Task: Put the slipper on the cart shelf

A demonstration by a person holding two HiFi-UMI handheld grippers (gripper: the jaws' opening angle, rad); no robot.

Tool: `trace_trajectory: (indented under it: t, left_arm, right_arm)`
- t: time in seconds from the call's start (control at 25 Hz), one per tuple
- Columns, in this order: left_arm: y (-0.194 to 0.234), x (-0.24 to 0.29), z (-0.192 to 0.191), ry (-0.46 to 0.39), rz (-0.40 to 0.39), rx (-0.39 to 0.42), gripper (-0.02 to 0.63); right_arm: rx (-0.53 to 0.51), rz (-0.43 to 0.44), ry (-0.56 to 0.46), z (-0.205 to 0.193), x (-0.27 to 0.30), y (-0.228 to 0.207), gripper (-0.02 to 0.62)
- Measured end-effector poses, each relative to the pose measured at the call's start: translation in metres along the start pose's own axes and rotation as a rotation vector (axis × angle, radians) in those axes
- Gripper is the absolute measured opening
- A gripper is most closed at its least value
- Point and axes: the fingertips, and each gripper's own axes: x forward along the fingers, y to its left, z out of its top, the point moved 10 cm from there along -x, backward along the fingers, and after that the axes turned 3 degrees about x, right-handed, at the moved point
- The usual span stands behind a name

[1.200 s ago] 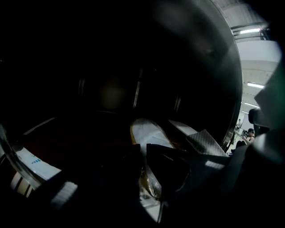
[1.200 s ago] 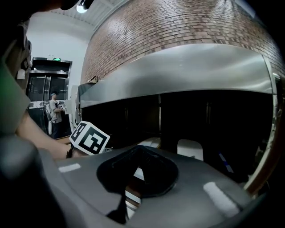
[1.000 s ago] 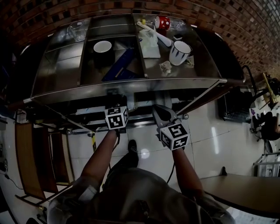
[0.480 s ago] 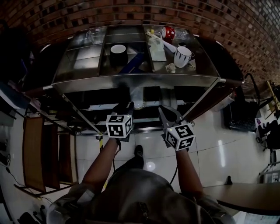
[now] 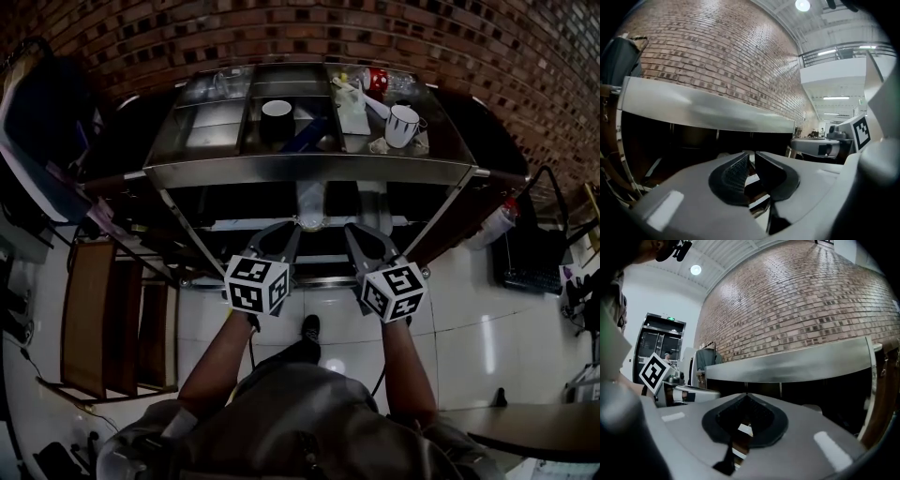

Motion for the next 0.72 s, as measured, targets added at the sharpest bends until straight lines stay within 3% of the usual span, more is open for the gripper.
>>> trace_trajectory:
  t: [0.28,0.72]
  left_arm:
    - [-0.010,-0.012,0.008,-0.049,-0.008,0.021,0.009]
    - [-0.014,-0.014,0.009,-0.034,-0.024,0.042,0.008]
  right_arm:
    - [-0.015,0.011,-0.007,0.004,-0.010,0.010,0.000]
    - [-0.017,0.008,-0.026,0.010,-0.015,0.013,0.000]
